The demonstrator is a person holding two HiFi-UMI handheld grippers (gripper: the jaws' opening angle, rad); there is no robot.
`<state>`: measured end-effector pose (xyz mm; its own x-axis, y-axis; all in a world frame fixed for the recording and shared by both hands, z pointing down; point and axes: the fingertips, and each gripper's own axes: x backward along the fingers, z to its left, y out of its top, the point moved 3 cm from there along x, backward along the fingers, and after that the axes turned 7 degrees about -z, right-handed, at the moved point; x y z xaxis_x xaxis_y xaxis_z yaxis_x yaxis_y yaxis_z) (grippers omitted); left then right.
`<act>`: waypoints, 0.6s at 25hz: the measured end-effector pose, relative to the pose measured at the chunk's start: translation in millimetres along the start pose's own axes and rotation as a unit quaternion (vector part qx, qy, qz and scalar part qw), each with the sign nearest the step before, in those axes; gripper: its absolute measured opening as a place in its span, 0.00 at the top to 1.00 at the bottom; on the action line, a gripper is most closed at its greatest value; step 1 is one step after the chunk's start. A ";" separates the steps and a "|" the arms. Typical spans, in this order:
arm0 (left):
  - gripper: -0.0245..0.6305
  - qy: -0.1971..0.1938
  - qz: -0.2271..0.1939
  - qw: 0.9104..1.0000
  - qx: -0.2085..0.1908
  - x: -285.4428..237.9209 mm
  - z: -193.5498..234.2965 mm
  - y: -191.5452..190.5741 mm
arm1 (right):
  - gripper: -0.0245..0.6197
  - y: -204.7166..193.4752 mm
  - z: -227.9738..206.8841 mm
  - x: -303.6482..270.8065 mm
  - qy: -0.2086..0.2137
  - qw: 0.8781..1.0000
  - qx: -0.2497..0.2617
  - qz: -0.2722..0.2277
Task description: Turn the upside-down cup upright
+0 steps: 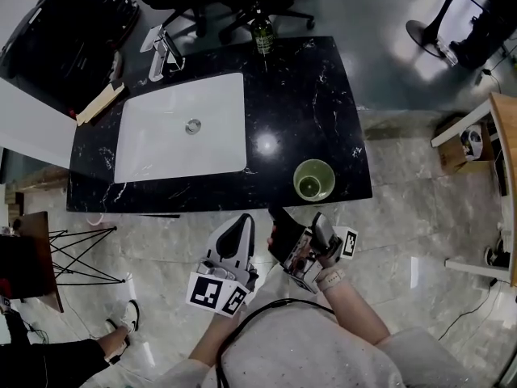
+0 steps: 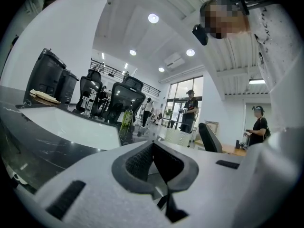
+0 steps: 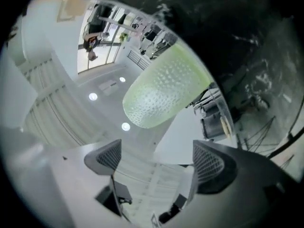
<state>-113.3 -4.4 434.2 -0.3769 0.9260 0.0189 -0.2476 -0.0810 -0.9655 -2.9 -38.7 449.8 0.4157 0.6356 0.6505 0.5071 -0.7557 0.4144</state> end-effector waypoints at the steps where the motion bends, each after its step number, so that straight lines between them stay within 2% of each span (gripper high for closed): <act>1: 0.95 -0.002 -0.001 1.000 0.002 -0.3 -1.0 -0.9 | 0.27 -5.2 1.3 0.2 -0.019 0.999 0.033 0.017; 3: 0.95 -0.005 -0.003 1.000 0.008 -1.0 -2.3 -3.4 | 0.27 -18.3 2.6 1.7 -0.064 0.990 0.102 0.069; 5: 0.95 -0.009 -0.006 1.000 0.014 -3.2 -4.4 -5.1 | 0.33 -28.7 3.7 6.9 -0.109 0.970 0.173 0.129; 7: 0.95 -0.017 -0.009 1.000 0.018 -6.7 -9.3 -5.5 | 0.57 -35.5 9.8 8.9 -0.147 0.946 0.236 0.167; 9: 0.95 -0.028 -0.013 0.999 0.023 -11.0 -16.8 -5.7 | 0.75 -37.1 19.3 8.5 -0.184 0.918 0.298 0.183; 10: 0.95 -0.034 -0.014 0.999 0.025 -13.4 -21.0 -5.9 | 0.81 -34.9 23.6 8.8 -0.207 0.900 0.335 0.186; 11: 0.95 -0.040 -0.015 0.999 0.026 -15.9 -25.1 -6.2 | 0.82 -31.2 27.3 9.6 -0.232 0.877 0.376 0.188; 13: 0.95 -0.052 -0.017 0.998 0.028 -20.8 -32.3 -6.5 | 0.83 -24.7 33.4 10.9 -0.272 0.822 0.458 0.200; 15: 0.95 -0.061 -0.018 0.998 0.030 -23.8 -38.5 -8.1 | 0.84 -24.2 38.3 11.7 -0.293 0.770 0.521 0.223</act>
<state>-68.0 -11.6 431.5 -0.4720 0.8772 0.0881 -0.3141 -0.0740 -0.9465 18.6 -7.0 423.0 0.8383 0.5425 0.0541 0.4182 -0.5762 -0.7022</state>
